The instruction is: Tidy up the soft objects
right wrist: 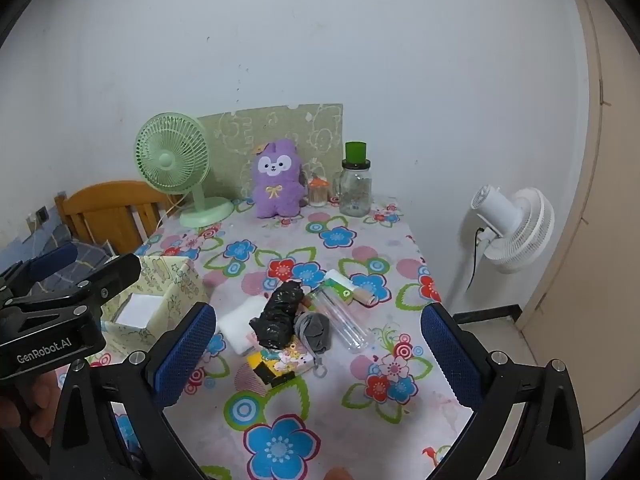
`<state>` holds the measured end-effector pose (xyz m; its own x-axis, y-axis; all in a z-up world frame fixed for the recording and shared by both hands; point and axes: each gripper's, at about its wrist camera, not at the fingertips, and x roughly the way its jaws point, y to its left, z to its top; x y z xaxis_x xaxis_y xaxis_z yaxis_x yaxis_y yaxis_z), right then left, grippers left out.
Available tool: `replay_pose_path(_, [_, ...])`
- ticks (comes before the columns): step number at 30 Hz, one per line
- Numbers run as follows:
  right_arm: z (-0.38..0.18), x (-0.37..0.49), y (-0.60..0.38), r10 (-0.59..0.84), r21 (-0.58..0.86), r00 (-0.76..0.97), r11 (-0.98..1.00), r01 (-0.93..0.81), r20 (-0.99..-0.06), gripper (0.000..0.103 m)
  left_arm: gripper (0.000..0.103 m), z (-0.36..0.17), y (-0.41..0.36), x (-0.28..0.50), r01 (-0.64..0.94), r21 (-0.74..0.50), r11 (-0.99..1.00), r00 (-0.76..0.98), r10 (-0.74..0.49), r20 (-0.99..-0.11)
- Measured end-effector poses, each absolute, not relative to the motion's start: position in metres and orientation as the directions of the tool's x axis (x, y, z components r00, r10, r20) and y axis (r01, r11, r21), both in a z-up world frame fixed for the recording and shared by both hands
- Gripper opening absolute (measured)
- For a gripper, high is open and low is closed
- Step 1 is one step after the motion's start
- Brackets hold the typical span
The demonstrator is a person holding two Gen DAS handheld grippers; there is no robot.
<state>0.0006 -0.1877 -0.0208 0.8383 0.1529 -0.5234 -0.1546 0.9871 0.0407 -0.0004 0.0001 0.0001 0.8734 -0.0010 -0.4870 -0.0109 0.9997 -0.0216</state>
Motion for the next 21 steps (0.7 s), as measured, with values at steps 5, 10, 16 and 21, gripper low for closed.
replay_pose_path(5, [-0.0204, -0.0012, -0.1870, 0.143, 0.029, 0.845, 0.988, -0.149, -0.516, 0.103, 0.103, -0.0003, -0.0009, 0.0003, -0.014, -0.020, 1.000, 0.871, 0.002, -0.492])
replay_pose_path(10, [-0.0202, -0.0058, -0.1874, 0.148, 0.031, 0.846, 0.988, -0.154, -0.512, 0.103, 0.103, -0.0026, -0.0064, 0.0020, -0.011, -0.025, 1.000, 0.870, -0.003, -0.494])
replay_pose_path(16, [-0.0211, -0.0033, -0.1863, 0.145, 0.025, 0.845, 0.988, -0.154, -0.514, 0.103, 0.103, 0.0033, -0.0011, -0.0028, -0.005, -0.035, 0.999, 0.872, -0.013, -0.489])
replay_pose_path(21, [-0.0212, -0.0037, -0.1860, 0.144, 0.024, 0.846, 0.988, -0.154, -0.514, 0.103, 0.103, 0.0049, -0.0018, -0.0011, -0.005, -0.030, 1.000, 0.873, -0.010, -0.487])
